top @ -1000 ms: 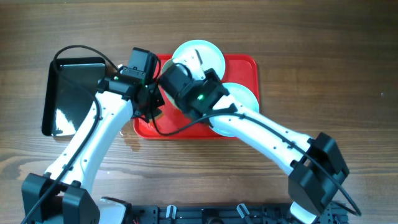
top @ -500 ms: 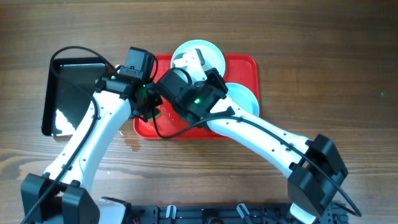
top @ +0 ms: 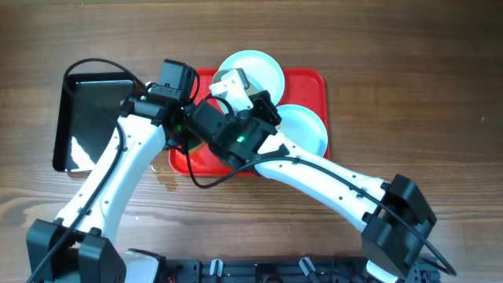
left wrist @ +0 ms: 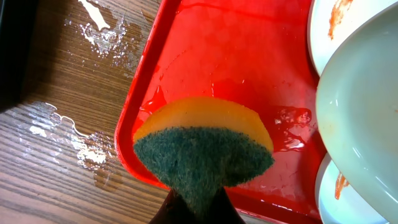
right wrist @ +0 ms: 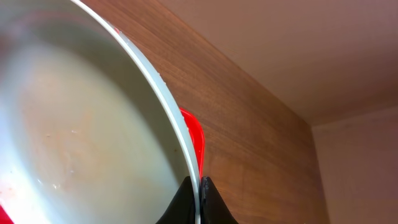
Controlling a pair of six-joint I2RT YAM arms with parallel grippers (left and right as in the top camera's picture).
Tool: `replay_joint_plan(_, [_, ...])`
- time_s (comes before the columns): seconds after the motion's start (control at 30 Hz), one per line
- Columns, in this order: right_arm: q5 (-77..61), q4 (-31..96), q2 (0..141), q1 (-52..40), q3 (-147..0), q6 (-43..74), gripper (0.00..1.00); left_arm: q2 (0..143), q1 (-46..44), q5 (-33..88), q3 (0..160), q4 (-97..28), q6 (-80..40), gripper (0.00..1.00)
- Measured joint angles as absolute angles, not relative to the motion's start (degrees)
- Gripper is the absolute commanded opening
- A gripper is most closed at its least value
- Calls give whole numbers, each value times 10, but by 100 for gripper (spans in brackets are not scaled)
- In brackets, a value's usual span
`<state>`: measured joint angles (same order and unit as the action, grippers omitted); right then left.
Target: Clean dirty plates on tray and stack at the side
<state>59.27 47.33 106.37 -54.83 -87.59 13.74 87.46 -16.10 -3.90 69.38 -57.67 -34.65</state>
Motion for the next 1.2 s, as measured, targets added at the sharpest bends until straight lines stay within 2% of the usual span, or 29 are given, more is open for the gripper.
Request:
replay_joint_plan(0.5, [565, 473, 1064, -548, -876, 154, 4, 875, -153, -39, 694, -577, -347, 4])
replay_joint_plan(0.8, [477, 496, 1064, -548, -876, 268, 4, 875, -153, -39, 694, -577, -347, 4])
replay_joint_plan(0.93, [435, 473, 1064, -547, -877, 239, 4, 875, -153, -39, 694, -577, -347, 4])
replay_joint_plan(1.03, [452, 530, 1064, -547, -877, 280, 4, 875, -153, -37, 694, -577, -347, 4])
replay_joint_plan(1.2, [447, 525, 1064, -532, -877, 306, 4, 875, -153, -35, 694, -576, -347, 4])
